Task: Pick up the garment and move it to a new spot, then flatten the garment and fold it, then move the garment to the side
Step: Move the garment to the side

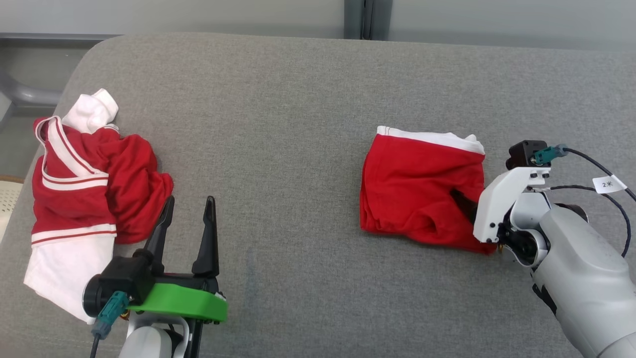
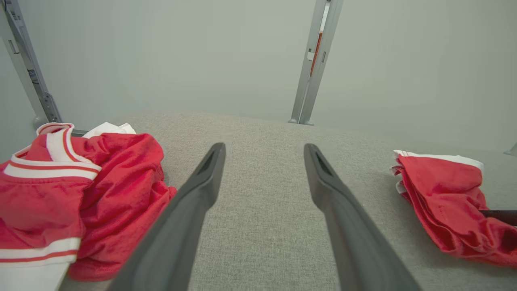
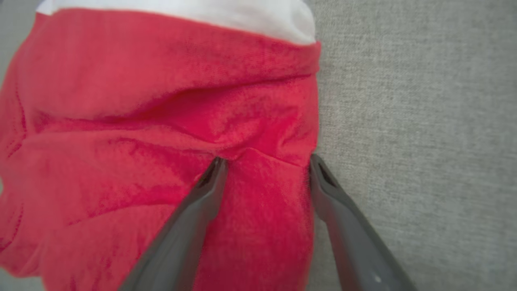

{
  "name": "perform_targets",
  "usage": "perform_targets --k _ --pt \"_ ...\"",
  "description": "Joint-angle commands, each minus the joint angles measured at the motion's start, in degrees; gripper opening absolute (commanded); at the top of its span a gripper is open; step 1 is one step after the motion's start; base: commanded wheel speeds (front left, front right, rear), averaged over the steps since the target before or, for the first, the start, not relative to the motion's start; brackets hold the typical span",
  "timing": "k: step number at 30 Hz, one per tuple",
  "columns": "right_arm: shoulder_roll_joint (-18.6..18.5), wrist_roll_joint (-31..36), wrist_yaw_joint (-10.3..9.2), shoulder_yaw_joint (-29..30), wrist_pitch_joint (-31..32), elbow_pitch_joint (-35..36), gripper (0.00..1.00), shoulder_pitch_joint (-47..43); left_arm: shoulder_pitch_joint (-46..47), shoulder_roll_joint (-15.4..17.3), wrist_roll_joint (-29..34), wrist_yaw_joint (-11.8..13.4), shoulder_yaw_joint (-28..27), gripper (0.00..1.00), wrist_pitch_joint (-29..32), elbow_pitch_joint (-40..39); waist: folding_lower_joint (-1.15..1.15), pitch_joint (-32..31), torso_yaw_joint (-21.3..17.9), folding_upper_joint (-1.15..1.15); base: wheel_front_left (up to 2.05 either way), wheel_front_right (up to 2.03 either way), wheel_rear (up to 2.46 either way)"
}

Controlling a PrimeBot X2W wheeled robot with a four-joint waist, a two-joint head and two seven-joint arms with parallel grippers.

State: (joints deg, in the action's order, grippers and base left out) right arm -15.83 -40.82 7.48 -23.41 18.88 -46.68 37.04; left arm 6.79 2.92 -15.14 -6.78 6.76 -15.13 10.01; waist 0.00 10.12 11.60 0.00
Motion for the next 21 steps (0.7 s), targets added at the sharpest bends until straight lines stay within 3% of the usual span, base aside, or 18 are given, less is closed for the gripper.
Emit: perform_targets --k 1,2,3,5,6,14,21 --pt "0.28 -0.53 0.02 -0.81 -0.34 -1.07 1.00 0.26 1.09 -0.01 -0.56 -0.07 -0.20 1.00 -0.02 0.17 0.00 0.37 0.30 0.00 0.00 0.00 0.00" --pt "0.41 -0.84 0.02 -1.25 -0.59 -1.40 1.00 0.42 1.18 -0.02 -0.56 -0.06 -0.20 1.00 -0.02 0.16 0.00 0.34 0.28 0.00 0.00 0.00 0.00" --pt "0.54 -1.23 0.02 -1.79 -1.02 -1.70 0.88 0.56 1.21 -0.02 -0.49 -0.02 -0.18 1.00 -0.02 0.11 0.00 0.22 0.22 0.00 0.00 0.00 0.00" --pt "0.50 -1.91 0.02 -2.87 -1.97 -1.81 0.07 0.90 1.08 -0.01 -0.17 0.04 -0.21 1.00 -0.02 -0.02 0.00 -0.09 -0.08 0.00 0.00 0.00 0.00" --pt "0.36 -2.20 0.02 -3.29 -2.46 -1.78 0.00 1.03 1.00 -0.01 0.03 0.05 -0.20 1.00 -0.02 -0.07 0.00 -0.28 -0.27 0.00 0.00 0.00 0.00" --pt "-1.08 -4.79 0.02 -7.25 -7.24 -0.73 0.00 2.01 -0.48 0.01 1.05 -0.28 0.29 1.00 -0.02 -0.17 0.00 -2.81 -4.32 0.00 0.00 0.00 0.00" --pt "-2.64 -6.60 0.02 -10.73 -10.63 -0.30 0.00 2.24 -0.62 0.04 1.77 -0.53 1.85 1.00 -0.01 -0.73 0.00 -4.39 -11.99 0.00 0.00 0.00 0.00"
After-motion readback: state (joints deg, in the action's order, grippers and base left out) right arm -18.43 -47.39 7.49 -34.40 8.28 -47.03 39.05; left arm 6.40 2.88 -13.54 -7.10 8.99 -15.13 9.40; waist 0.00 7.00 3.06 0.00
